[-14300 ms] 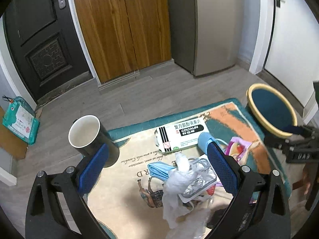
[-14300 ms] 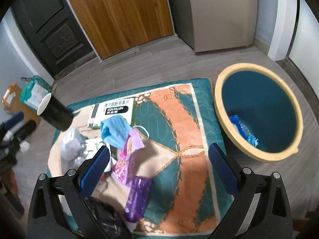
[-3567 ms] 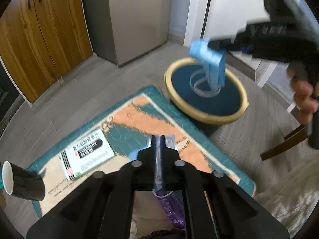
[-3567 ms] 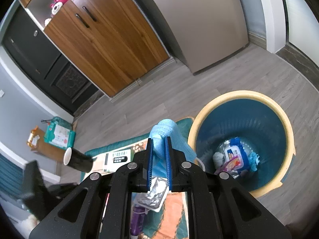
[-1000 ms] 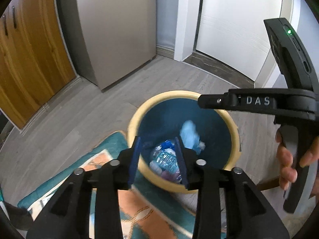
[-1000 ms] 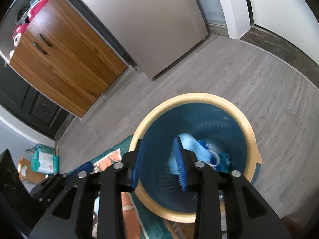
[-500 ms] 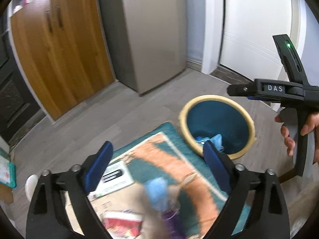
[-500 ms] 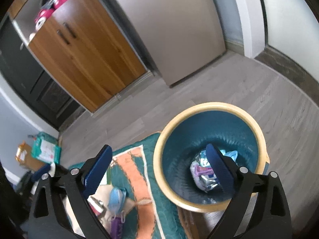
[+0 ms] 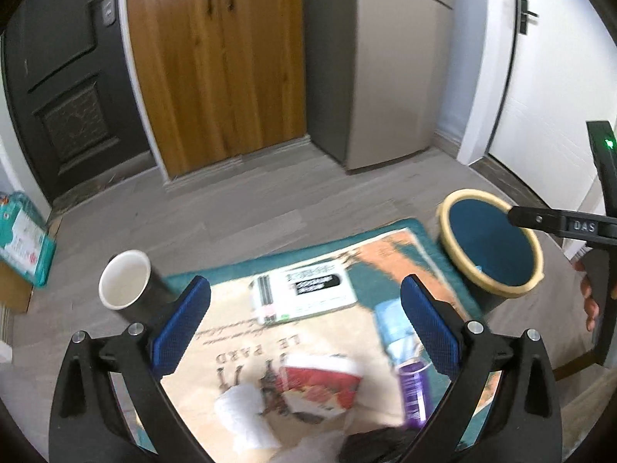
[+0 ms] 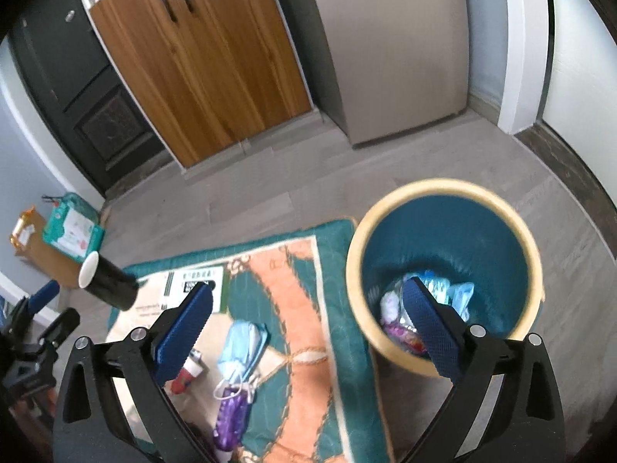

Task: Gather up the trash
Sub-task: 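Move both open tools back over the trash on the mat, then grasp the red floral paper bag with the left tool while the right tool grasps a blue mask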

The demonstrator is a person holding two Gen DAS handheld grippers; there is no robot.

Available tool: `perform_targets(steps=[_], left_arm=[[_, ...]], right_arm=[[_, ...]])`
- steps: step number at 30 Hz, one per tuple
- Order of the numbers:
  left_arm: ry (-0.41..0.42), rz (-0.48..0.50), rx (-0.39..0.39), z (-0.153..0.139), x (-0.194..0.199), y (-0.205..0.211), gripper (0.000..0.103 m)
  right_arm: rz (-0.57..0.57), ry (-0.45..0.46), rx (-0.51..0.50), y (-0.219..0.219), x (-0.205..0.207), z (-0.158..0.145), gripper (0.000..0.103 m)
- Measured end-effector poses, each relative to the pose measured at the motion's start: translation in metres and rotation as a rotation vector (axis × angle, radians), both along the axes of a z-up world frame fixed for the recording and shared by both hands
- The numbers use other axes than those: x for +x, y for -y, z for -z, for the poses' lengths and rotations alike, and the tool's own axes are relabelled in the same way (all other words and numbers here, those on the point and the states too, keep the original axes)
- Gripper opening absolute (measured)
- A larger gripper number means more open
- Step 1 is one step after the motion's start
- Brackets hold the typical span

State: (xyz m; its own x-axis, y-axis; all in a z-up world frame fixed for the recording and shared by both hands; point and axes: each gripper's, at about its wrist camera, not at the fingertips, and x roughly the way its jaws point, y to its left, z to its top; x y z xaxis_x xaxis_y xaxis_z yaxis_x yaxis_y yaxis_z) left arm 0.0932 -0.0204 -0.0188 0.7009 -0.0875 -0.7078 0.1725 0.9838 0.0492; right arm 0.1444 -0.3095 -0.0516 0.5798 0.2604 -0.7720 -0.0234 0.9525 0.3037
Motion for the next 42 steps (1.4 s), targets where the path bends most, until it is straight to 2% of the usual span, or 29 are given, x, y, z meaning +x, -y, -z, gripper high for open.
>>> perform_targets(steps=[4,7,13,17,20,23,26,34,37,39,42], left_arm=[[-0.009,-0.031,0.021,0.006,0.005,-0.021,0.097],[-0.026,-0.048,-0.001,0.013,0.010,-0.032,0.097],[-0.084,-0.029,0.057,0.034,0.013,-0.040,0.097],[-0.170,-0.026,0.044,0.061,0.019,-0.038,0.097],[-0.242,-0.026,0.057,0.086,0.022,-0.032,0.097],[-0.301,0.001,0.116,0.111,0.023,-0.020,0.097],[-0.320,0.058,0.166,0.125,0.021,-0.005,0.097],[-0.426,0.087,0.048,0.144,0.026,0.005,0.097],[-0.463,0.069,0.008,0.150,0.029,0.003,0.097],[-0.474,0.077,0.014,0.155,0.029,0.005,0.097],[-0.500,0.094,0.014,0.162,0.029,0.010,0.097]], right_arm=[[-0.009,-0.048,0.007,-0.013,0.003,0.014,0.098],[-0.031,-0.072,-0.002,-0.027,0.005,0.023,0.098],[-0.063,-0.122,-0.005,-0.050,0.011,0.040,0.098],[-0.071,-0.165,-0.004,-0.063,0.013,0.058,0.098],[-0.082,-0.182,-0.048,-0.072,0.015,0.071,0.098],[-0.094,-0.198,-0.072,-0.080,0.014,0.083,0.098],[-0.089,-0.201,-0.071,-0.082,0.013,0.088,0.098],[-0.131,-0.249,-0.044,-0.097,0.022,0.110,0.095],[-0.156,-0.262,-0.026,-0.103,0.026,0.116,0.089],[-0.184,-0.275,-0.032,-0.110,0.028,0.119,0.072],[-0.219,-0.294,-0.043,-0.118,0.029,0.124,0.060]])
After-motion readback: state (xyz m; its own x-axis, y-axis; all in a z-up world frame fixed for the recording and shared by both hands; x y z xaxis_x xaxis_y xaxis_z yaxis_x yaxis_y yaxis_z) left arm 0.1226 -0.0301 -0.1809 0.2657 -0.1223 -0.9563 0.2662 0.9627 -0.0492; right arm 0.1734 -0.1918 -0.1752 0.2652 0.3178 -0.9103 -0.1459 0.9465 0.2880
